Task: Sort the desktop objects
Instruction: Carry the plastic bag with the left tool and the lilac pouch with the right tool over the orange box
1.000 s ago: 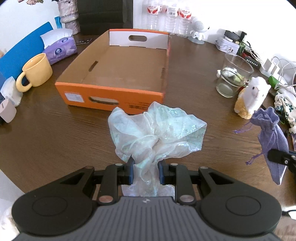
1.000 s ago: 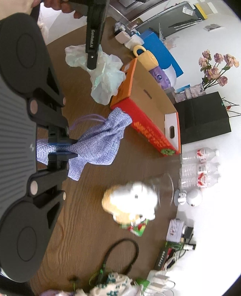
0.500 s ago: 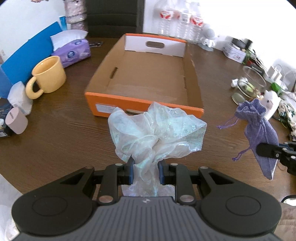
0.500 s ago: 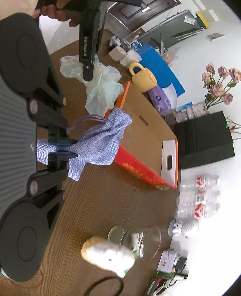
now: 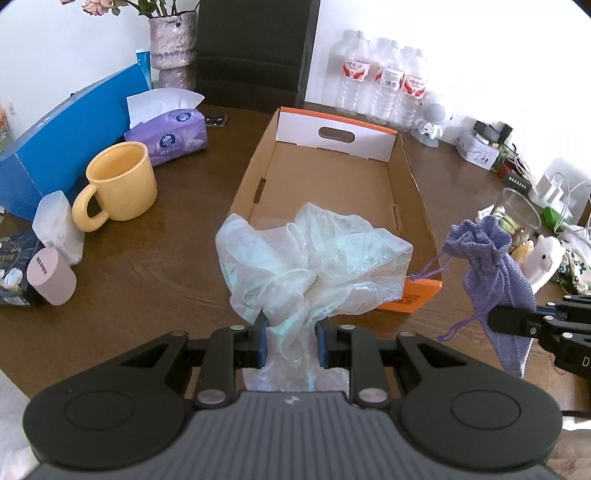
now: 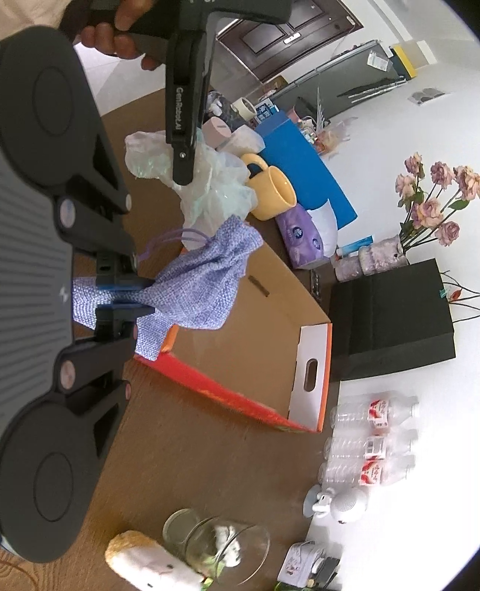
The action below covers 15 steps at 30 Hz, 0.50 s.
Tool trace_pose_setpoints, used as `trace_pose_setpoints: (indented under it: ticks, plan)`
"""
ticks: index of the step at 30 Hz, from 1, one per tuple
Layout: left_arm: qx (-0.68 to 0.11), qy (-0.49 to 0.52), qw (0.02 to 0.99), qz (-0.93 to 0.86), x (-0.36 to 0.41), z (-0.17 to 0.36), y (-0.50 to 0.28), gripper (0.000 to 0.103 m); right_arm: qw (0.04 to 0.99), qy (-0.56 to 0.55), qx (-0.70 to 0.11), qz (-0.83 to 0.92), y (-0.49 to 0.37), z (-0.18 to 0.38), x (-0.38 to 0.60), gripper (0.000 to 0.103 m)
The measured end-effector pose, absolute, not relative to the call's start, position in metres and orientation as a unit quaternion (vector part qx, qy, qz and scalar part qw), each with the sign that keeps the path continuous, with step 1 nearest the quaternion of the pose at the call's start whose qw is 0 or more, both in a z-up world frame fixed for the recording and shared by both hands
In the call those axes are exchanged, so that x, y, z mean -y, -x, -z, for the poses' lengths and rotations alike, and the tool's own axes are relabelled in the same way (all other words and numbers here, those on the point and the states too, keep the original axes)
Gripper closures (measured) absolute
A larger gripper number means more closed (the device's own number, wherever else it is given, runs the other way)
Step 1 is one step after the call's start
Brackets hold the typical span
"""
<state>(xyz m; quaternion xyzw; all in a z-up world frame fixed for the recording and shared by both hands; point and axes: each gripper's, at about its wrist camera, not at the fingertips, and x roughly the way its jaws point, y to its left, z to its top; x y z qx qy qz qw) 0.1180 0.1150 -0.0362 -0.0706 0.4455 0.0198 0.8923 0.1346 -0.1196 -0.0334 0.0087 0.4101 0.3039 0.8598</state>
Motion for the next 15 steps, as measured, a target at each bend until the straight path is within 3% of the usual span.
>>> trace_pose_setpoints:
  ticks: [15]
  plan:
    - [-0.443, 0.061, 0.895, 0.011, -0.151, 0.032, -0.139, 0.079, 0.875, -0.022, -0.4, -0.27, -0.142, 0.026, 0.085, 0.098]
